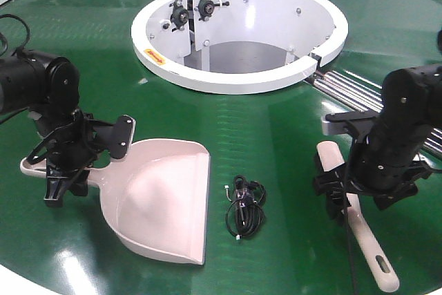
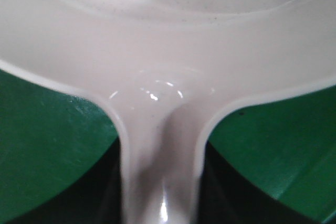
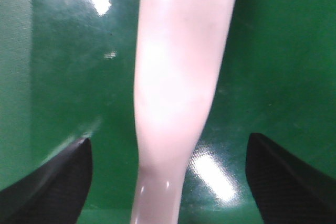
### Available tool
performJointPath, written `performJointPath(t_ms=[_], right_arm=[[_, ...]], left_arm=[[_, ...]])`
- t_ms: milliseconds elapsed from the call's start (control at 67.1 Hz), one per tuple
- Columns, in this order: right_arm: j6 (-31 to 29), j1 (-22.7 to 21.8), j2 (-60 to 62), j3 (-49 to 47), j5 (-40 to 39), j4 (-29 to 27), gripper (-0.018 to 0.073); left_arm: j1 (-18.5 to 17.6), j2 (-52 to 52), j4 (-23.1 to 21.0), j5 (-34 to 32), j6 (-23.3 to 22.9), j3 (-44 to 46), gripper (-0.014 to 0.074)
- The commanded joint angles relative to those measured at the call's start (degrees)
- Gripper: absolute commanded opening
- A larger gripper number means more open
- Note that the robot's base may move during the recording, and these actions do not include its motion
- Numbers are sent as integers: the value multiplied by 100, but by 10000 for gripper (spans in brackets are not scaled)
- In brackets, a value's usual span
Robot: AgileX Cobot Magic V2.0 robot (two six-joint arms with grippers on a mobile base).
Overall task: Clean and inspect green conveyor with broom and dustpan
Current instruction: 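Move the right gripper down to the pink brush handle and grasp it, then lift the brush with the right gripper and bring it behind the black cable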
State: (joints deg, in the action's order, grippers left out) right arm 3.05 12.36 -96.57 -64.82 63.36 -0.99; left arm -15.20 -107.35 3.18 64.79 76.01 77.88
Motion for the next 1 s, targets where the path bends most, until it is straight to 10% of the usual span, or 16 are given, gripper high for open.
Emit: performJointPath(t_ms=[0,313,715,983], right_arm=[[-23,4,4,-186,120,58,535],[13,4,-387,-186,113,58,410],[13,4,-279,-186,-25,99,-13],[160,4,521,-186,-185,169,-8]], left_arm=[[-50,218,-83,81,21,146,-7],[-50,218,-83,81,21,146,-7],[-50,218,-83,81,21,146,-7],[-50,218,-83,81,21,146,-7]])
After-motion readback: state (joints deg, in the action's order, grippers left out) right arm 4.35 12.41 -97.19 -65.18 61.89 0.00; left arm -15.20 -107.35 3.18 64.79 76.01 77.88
